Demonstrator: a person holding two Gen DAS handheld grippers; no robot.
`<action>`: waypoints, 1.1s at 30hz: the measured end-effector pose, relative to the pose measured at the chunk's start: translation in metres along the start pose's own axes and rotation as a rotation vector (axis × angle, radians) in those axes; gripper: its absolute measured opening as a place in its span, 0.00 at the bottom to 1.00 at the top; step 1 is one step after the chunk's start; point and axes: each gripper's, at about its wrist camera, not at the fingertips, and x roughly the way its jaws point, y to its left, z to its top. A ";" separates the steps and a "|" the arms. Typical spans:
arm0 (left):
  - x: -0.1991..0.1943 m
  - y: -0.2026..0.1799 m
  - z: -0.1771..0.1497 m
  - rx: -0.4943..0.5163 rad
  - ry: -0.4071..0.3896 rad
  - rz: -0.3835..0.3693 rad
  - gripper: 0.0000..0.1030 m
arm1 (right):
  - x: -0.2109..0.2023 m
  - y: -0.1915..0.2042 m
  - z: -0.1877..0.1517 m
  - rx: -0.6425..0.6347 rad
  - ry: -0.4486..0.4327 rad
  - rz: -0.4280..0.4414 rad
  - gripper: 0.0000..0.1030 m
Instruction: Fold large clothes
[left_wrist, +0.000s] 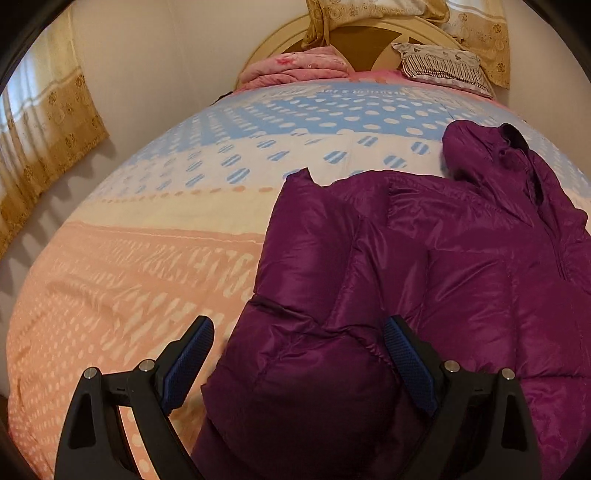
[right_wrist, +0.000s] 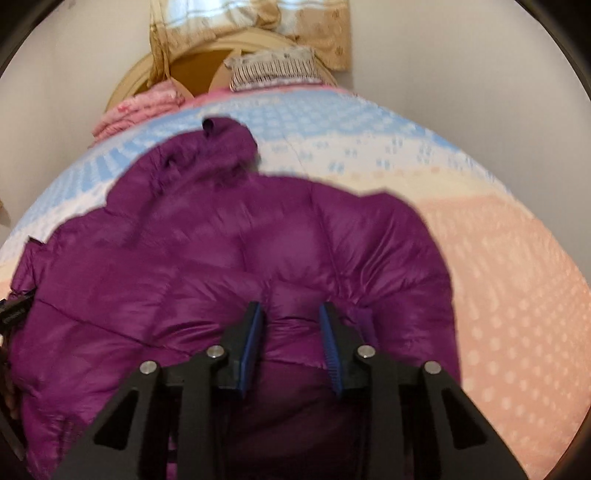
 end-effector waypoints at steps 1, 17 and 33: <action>0.002 0.000 -0.001 -0.004 0.003 0.003 0.94 | -0.001 -0.002 0.001 -0.004 0.001 -0.002 0.33; -0.046 0.017 0.048 -0.100 -0.130 0.063 0.95 | -0.045 -0.025 0.036 0.159 -0.126 -0.083 0.36; 0.042 -0.022 0.042 -0.058 0.004 0.158 0.95 | 0.033 -0.043 0.039 0.193 0.009 -0.108 0.39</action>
